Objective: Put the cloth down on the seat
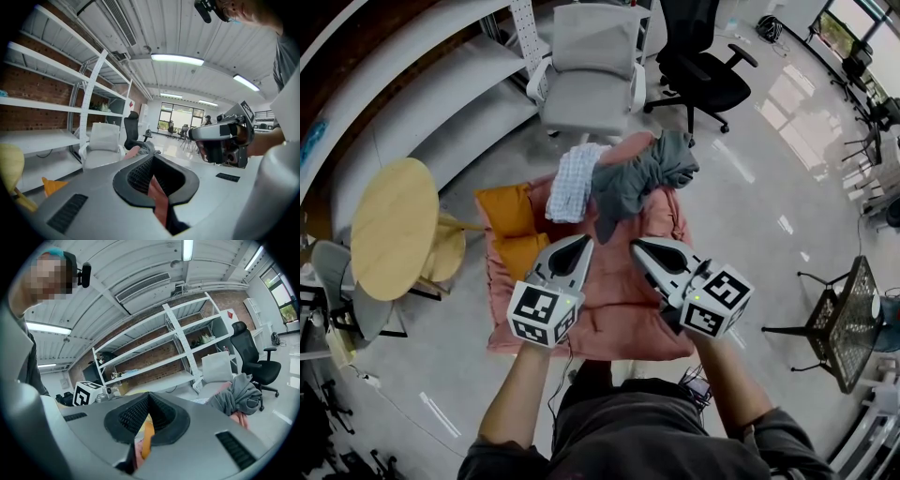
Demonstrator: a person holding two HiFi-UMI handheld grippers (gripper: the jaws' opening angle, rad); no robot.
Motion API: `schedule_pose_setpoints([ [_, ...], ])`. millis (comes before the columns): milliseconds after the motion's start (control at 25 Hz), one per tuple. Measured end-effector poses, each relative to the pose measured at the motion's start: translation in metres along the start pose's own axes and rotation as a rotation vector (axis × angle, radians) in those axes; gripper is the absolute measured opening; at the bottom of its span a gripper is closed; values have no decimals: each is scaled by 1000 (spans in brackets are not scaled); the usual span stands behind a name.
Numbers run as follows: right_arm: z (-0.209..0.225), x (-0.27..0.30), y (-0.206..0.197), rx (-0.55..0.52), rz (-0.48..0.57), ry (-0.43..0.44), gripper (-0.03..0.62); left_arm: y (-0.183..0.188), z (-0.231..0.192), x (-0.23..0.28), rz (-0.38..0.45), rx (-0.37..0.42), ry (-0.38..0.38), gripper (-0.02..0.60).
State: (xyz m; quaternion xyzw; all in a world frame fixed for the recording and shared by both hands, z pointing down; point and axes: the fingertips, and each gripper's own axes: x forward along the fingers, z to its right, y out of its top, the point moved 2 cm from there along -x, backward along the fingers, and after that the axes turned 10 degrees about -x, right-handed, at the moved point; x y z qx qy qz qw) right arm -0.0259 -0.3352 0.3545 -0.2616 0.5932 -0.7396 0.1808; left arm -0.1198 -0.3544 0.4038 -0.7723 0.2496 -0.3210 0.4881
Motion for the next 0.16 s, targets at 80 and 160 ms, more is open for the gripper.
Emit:
schedule_pose_setpoints([
  [80, -1, 2, -1, -1, 1, 3, 15, -2, -1, -1, -1, -1, 1, 11],
  [160, -2, 3, -2, -1, 1, 6, 15, -3, -1, -1, -1, -3, 2, 11],
])
